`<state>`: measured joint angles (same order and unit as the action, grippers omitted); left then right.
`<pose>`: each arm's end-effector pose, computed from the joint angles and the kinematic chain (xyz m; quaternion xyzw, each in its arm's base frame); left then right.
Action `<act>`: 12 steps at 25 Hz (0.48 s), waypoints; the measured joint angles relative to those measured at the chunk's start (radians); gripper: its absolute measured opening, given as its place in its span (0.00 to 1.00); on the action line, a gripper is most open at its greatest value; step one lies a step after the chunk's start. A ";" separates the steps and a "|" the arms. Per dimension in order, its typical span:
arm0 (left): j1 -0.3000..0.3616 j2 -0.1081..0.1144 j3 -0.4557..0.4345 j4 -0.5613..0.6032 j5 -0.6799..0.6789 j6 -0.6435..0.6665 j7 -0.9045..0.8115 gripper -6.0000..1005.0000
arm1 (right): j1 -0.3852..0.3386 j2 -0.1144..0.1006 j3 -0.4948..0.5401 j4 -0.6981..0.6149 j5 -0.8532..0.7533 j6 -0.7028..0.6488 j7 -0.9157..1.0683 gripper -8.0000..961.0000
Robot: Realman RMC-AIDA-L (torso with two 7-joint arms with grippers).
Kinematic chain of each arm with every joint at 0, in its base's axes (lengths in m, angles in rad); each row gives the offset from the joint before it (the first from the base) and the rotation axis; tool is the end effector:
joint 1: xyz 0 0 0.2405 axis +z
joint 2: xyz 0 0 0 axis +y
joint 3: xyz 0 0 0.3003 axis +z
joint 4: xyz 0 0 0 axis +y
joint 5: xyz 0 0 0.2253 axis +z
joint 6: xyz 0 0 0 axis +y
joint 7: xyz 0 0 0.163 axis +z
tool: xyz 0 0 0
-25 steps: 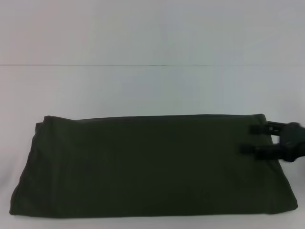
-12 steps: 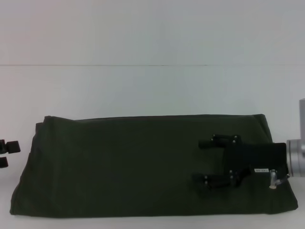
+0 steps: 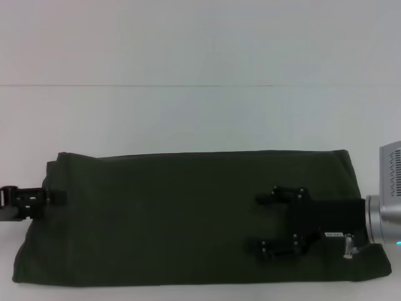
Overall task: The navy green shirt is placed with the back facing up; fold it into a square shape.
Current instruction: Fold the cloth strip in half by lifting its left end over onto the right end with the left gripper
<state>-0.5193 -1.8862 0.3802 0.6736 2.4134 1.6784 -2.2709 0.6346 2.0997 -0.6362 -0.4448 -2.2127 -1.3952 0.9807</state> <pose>-0.3860 0.3510 0.0665 -0.7396 -0.6434 -0.1639 0.1099 0.3039 0.3687 -0.0978 -0.9795 0.0728 0.1460 0.1181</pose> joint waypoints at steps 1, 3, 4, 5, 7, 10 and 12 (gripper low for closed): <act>-0.003 -0.001 0.017 -0.010 0.000 -0.019 0.001 0.91 | 0.000 0.000 -0.001 0.008 0.005 -0.001 -0.001 0.96; -0.007 -0.001 0.053 -0.027 0.000 -0.064 0.000 0.91 | 0.000 0.000 -0.001 0.011 0.008 -0.002 -0.002 0.96; -0.008 -0.002 0.073 -0.035 0.000 -0.092 0.000 0.91 | 0.000 0.000 -0.004 0.015 0.012 -0.004 -0.004 0.96; -0.008 -0.002 0.073 -0.035 0.000 -0.092 0.000 0.91 | 0.000 0.000 -0.004 0.015 0.012 -0.004 -0.004 0.96; -0.008 -0.003 0.083 -0.041 0.000 -0.117 0.001 0.91 | 0.000 0.000 -0.006 0.015 0.013 -0.005 -0.005 0.96; -0.007 -0.005 0.093 -0.044 0.000 -0.146 0.000 0.91 | 0.000 -0.001 -0.008 0.012 0.013 -0.005 -0.001 0.96; -0.004 -0.008 0.094 -0.045 0.011 -0.163 -0.001 0.91 | 0.000 -0.001 -0.008 0.011 0.013 -0.005 0.000 0.96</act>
<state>-0.5237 -1.8942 0.4745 0.6289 2.4245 1.5158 -2.2718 0.6344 2.0986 -0.6442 -0.4335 -2.1994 -1.4002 0.9808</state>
